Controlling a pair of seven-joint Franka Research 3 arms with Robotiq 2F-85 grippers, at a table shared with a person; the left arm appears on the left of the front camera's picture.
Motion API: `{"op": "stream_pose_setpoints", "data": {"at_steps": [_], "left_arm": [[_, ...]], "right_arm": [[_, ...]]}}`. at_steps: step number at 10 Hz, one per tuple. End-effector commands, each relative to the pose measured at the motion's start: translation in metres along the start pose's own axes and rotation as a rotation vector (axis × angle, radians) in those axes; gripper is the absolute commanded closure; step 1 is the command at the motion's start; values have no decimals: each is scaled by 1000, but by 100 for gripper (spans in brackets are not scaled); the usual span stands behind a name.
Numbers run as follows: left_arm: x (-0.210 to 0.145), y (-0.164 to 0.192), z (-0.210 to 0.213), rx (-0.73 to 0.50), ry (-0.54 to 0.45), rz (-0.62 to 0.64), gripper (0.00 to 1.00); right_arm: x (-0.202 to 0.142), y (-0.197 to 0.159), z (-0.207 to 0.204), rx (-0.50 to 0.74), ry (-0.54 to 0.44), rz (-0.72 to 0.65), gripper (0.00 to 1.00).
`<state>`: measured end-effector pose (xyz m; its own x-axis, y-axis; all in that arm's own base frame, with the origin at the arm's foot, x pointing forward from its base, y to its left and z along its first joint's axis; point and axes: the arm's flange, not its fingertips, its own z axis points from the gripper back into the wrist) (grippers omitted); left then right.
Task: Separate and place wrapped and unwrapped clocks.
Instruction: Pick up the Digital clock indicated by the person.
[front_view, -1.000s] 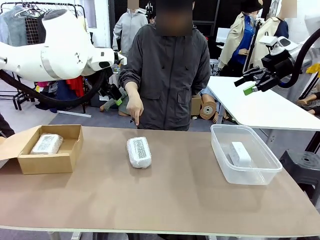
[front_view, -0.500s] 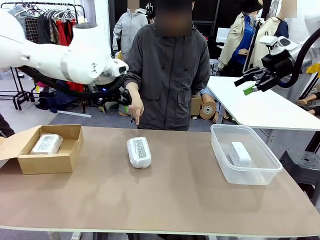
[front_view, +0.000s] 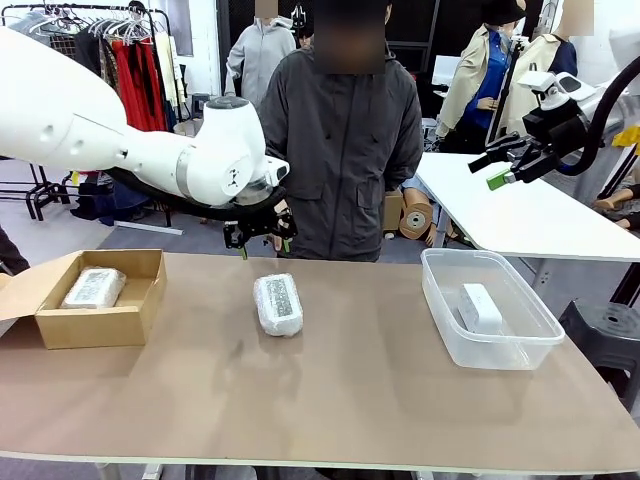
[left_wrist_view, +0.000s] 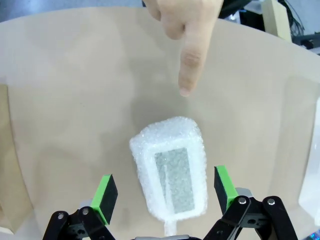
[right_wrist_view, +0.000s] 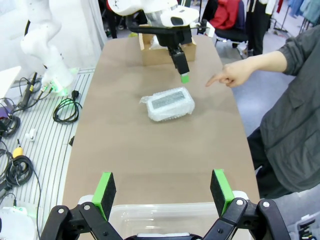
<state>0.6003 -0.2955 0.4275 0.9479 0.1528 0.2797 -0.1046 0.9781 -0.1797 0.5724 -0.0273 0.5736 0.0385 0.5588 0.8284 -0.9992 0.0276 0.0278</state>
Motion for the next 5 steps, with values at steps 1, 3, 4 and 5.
{"op": "stream_pose_setpoints", "data": {"at_steps": [1,3,4,5], "left_arm": [[0,-6,-3,73,-45,18,0],[-2,-8,9,3,-47,-161,0],[-3,-4,-8,32,-16,-10,0],[-3,-4,-8,32,-16,-10,0]], "right_arm": [[1,0,1,5,-2,4,0],[1,0,1,5,-2,4,0],[1,0,1,5,-2,4,0],[1,0,1,5,-2,4,0]]}}
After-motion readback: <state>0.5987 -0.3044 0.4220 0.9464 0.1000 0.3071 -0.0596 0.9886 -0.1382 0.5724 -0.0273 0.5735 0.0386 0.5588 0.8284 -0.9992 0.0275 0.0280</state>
